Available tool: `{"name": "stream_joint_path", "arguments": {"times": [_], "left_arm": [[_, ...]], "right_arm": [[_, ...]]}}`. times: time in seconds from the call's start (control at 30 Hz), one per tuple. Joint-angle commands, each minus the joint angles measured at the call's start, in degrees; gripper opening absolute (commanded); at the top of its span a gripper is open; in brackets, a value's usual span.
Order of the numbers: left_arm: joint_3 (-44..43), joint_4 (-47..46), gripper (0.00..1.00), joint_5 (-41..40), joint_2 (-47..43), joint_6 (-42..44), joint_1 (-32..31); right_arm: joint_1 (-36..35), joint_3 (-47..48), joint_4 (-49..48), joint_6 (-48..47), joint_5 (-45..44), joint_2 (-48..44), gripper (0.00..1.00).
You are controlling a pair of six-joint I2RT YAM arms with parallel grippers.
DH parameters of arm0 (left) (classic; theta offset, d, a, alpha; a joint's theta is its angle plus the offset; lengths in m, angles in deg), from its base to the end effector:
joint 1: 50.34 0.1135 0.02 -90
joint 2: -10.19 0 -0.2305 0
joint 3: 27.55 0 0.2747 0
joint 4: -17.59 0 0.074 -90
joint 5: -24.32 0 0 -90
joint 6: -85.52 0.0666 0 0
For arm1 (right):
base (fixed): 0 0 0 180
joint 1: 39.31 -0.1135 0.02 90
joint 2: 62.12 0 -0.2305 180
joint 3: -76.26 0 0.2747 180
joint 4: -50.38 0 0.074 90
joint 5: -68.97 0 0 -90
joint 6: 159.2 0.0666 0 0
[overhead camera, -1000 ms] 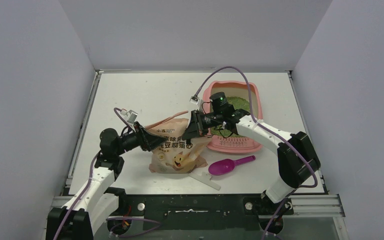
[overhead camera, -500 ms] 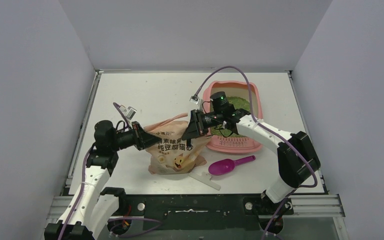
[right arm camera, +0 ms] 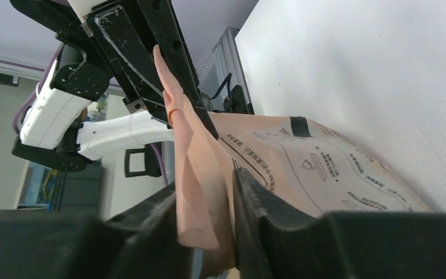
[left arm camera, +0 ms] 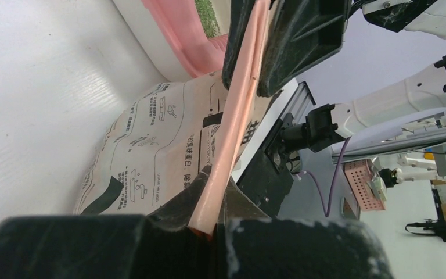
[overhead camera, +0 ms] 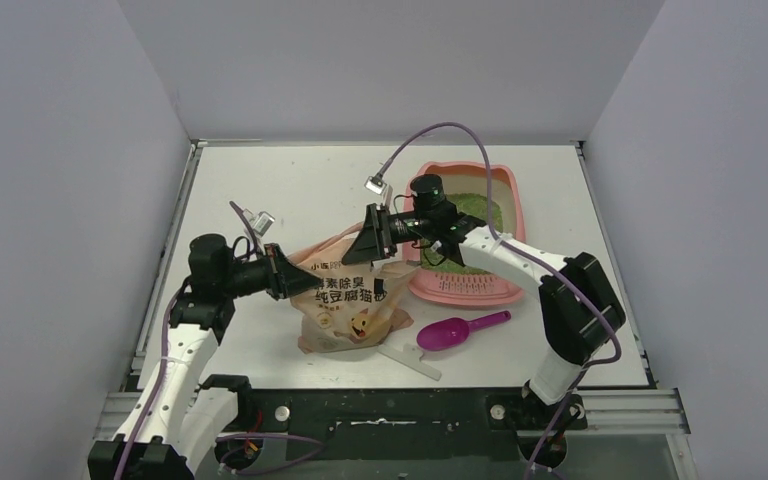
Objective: Fill the litter box with clean litter
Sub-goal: Close the cat litter bag at the center of the board.
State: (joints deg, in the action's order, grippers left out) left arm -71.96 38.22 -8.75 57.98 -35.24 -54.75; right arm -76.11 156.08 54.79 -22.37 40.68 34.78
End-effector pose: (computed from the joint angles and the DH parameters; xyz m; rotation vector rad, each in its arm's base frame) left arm 0.2352 -0.0741 0.2231 0.2208 2.0269 -1.3712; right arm 0.2920 0.2917 0.2230 -0.6756 2.1929 1.9114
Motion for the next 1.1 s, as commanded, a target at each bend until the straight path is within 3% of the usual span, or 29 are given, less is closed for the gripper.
{"name": "stream_joint_path", "arguments": {"times": [0.0, 0.07, 0.1, 0.2, 0.27, 0.37, 0.47, 0.6, 0.7, 0.9, 1.07], "left_arm": [[-3.1, 0.4, 0.00, 3.2, -0.1, -1.1, 0.2], [-3.1, 0.7, 0.00, 3.2, -0.5, -1.9, 1.1], [-3.2, 1.1, 0.00, 3.4, -0.8, -2.0, 1.7], [-3.9, 2.6, 0.13, 4.3, -2.1, -2.0, 2.9], [-4.3, 3.9, 0.28, 4.1, -2.8, -1.4, 3.1], [-4.3, 4.9, 0.36, 4.0, -3.2, -0.6, 3.1], [-4.2, 5.6, 0.37, 3.1, -2.6, 0.4, 3.0], [-3.4, 5.3, 0.37, 1.8, -2.4, 0.4, 3.0], [-2.3, 3.0, 0.35, 1.2, -2.4, -0.7, 3.0], [-1.3, 0.4, 0.14, 0.7, -3.6, -1.9, 2.9], [-1.1, 0.5, 0.02, 0.1, -3.9, -2.0, 2.9]], "right_arm": [[0.6, 3.0, 0.1, 0.1, 1.3, 0.6, 0.17], [2.2, 2.9, 4.7, -1.1, -0.2, 1.1, 0.04], [2.9, 2.6, 6.0, -1.2, -1.0, 1.2, 0.03], [3.8, 3.1, 11.2, -2.6, -1.7, 2.3, 0.05], [3.3, 3.8, 13.0, -3.5, -1.3, 2.9, 0.10], [2.9, 4.8, 15.5, -5.5, -1.9, 2.8, 0.25], [3.6, 5.3, 15.5, -7.2, -0.9, 1.1, 0.42], [5.2, 4.9, 14.9, -11.1, 3.5, -1.2, 0.57], [7.0, 2.8, 16.1, -16.7, 4.0, -3.8, 0.75], [9.1, 0.3, 26.8, -37.4, -4.0, -9.2, 0.83], [10.9, -3.5, 24.2, -40.0, -9.7, -13.2, 0.88]]}}
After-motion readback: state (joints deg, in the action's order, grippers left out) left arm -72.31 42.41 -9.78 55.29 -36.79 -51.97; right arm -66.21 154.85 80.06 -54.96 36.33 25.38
